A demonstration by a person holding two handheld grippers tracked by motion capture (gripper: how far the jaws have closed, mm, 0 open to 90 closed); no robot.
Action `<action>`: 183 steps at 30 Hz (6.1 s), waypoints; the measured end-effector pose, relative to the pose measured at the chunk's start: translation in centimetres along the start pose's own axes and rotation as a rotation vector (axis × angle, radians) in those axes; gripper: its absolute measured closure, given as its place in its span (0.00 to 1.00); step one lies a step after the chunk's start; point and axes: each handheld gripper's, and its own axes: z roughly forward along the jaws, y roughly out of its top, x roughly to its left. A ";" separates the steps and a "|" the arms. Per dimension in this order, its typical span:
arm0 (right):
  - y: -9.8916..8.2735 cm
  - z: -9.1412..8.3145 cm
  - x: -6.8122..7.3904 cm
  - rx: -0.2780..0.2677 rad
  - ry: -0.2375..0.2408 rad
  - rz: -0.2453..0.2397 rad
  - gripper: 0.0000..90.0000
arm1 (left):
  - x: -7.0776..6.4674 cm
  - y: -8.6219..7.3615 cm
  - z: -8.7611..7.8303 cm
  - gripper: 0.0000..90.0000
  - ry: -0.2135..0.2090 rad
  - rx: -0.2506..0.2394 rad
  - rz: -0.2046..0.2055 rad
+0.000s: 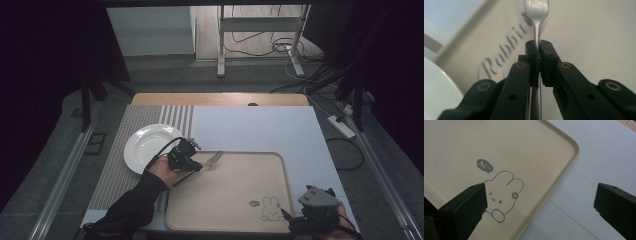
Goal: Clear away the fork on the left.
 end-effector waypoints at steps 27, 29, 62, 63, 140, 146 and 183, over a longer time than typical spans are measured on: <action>0.0 -0.1 0.0 -0.003 0.002 0.000 0.00 | -4.9 -1.9 1.0 0.95 -0.076 -0.041 0.042; 0.0 -0.1 0.1 -0.005 0.001 -0.001 0.00 | -5.2 -1.6 1.3 0.99 -0.096 -0.030 0.075; -0.3 -0.4 -1.3 -0.036 0.013 0.146 0.00 | -2.2 -2.1 1.7 0.99 -0.009 0.019 0.018; -0.3 -0.4 -1.4 -0.038 0.013 0.152 0.00 | -2.0 -2.2 1.7 0.99 -0.008 0.019 0.017; -0.1 -0.1 -0.9 -0.011 0.006 0.104 0.00 | 0.9 -7.1 -3.7 0.00 0.054 -0.249 -0.094; -0.1 -0.1 -0.9 -0.008 0.006 0.103 0.00 | 1.1 -8.2 -4.2 0.00 0.061 -0.305 -0.114; -0.1 -0.1 -0.9 -0.006 0.000 0.111 0.00 | 0.2 -16.6 -7.3 0.00 0.072 -0.401 -0.244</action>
